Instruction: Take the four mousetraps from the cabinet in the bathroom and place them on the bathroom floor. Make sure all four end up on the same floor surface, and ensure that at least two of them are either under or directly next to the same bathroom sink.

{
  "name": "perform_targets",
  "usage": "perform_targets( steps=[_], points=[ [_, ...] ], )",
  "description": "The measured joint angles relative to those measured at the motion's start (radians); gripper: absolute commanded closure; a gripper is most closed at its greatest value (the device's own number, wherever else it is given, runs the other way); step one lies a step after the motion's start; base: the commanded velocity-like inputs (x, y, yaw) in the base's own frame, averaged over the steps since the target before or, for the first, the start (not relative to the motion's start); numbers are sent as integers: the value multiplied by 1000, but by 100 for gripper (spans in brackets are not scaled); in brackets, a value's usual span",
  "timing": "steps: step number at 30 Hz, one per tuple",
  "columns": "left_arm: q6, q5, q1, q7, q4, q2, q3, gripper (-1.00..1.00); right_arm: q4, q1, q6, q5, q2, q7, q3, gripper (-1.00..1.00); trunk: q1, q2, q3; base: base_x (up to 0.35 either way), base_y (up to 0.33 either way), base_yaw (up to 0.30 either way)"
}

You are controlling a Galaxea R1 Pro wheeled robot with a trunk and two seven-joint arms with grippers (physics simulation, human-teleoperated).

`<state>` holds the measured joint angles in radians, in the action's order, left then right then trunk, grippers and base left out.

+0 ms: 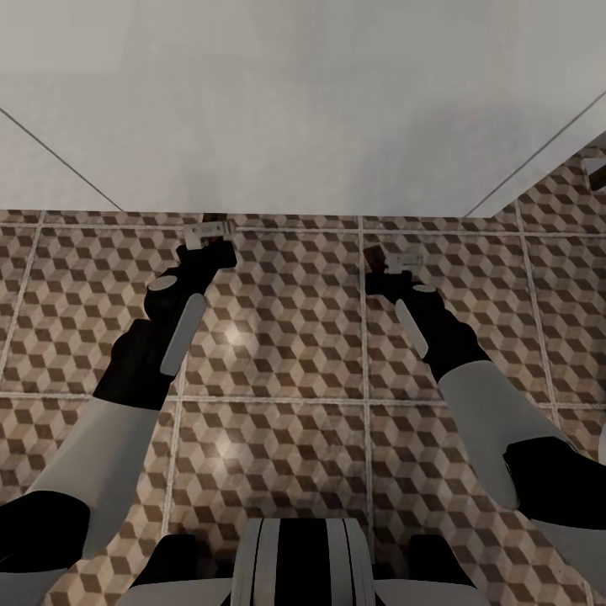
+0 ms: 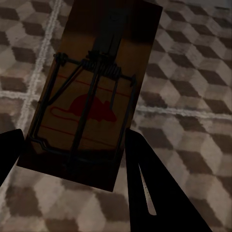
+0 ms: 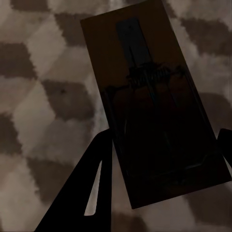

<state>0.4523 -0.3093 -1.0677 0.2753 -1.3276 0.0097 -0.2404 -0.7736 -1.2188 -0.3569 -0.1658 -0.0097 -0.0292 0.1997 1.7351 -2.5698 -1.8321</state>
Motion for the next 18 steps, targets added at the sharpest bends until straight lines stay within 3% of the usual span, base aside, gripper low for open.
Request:
perform_targets(
  steps=[6,14,18],
  points=[
    [0,0,12,0,-7,0,-1,100,5,-8,23,0,0,1,-1,100,0,0,0,0,0,0],
    [0,0,37,0,-30,0,-1,100,168,-122,91,-2,2,3,-1,100,0,0,0,0,0,0],
    [0,0,43,0,-50,0,-1,100,193,-133,98,-1,3,3,-1,100,0,0,0,0,0,0]
  ],
)
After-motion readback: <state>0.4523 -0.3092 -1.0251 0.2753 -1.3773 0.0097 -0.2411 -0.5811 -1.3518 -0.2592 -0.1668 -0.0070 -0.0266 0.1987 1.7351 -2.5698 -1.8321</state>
